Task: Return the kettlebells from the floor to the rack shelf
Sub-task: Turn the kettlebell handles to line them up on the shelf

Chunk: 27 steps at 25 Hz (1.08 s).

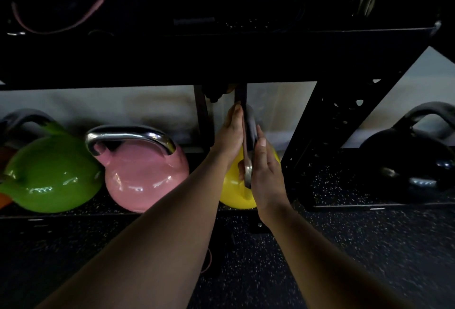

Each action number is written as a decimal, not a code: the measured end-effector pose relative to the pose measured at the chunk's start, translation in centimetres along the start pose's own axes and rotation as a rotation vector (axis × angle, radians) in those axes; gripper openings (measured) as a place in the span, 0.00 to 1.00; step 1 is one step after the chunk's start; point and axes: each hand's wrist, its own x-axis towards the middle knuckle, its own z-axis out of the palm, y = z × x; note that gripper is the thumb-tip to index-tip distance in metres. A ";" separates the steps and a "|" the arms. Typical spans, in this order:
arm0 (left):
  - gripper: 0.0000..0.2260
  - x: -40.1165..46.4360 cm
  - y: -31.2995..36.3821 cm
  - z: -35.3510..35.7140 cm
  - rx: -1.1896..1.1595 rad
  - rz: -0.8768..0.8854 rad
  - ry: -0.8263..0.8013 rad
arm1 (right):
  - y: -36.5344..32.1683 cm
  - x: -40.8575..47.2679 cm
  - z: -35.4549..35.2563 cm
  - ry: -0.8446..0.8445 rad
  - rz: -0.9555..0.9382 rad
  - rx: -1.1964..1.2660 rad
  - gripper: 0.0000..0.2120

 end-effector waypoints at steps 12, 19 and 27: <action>0.23 -0.7 1.2 0.1 0.111 -0.056 0.033 | 0.2 -0.1 -0.4 -0.042 -0.013 -0.103 0.23; 0.14 -7.0 3.0 -3.1 0.043 0.091 0.289 | -3.5 0.2 -2.0 -0.053 0.099 -0.306 0.19; 0.12 -11.2 2.0 -14.0 0.263 0.168 0.935 | -7.0 0.1 3.0 -0.063 -0.523 -0.846 0.20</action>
